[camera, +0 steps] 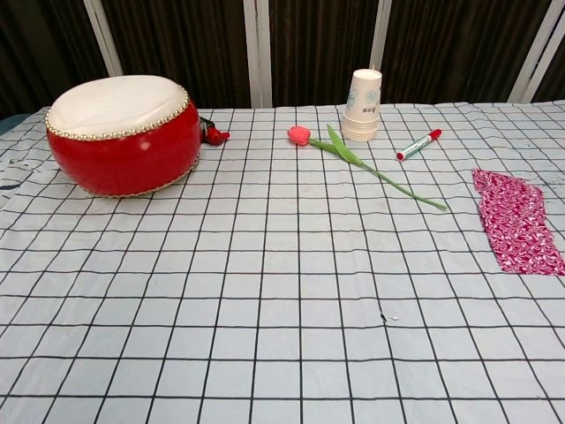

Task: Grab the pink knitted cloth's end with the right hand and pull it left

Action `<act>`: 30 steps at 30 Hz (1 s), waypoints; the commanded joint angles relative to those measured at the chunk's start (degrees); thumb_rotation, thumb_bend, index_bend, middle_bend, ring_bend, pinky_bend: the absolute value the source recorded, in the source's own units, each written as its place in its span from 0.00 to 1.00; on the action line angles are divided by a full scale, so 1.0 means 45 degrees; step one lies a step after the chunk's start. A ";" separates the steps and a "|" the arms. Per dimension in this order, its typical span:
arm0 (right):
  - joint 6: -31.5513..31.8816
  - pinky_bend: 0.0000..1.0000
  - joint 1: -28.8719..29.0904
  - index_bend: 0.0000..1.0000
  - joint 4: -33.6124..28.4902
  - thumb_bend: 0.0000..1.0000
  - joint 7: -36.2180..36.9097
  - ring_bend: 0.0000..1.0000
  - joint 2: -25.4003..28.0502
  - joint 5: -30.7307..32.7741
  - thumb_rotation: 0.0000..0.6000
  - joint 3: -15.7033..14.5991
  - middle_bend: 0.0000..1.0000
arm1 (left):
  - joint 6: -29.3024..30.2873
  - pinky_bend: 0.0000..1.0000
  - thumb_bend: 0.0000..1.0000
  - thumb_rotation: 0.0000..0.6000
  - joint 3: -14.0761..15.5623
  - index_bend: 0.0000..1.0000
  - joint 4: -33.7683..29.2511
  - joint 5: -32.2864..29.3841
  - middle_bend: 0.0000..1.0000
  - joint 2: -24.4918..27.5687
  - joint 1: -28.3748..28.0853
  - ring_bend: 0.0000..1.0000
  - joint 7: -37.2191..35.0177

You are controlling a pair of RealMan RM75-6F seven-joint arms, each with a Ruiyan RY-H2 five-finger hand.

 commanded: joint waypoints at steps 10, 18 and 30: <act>-0.1104 0.03 0.0579 0.02 -0.0110 0.45 -0.0553 0.30 -0.0108 0.0030 1.00 -0.0084 0.30 | 0.0007 0.02 0.25 1.00 -0.0018 0.12 -0.0061 -0.0094 0.00 0.0018 0.0023 0.00 0.0020; -0.2051 0.16 0.1156 0.06 -0.0221 0.45 -0.1523 0.53 -0.0308 0.0577 1.00 0.0136 0.54 | -0.0064 0.02 0.25 1.00 -0.0026 0.12 -0.0049 -0.0098 0.00 0.0007 -0.0022 0.00 0.0019; -0.3904 0.34 0.2215 0.18 -0.0128 0.58 -0.3635 0.70 -0.0888 0.2032 1.00 0.0394 0.77 | -0.0191 0.02 0.25 1.00 -0.0086 0.12 -0.0031 -0.0243 0.00 -0.0030 -0.0098 0.00 0.0102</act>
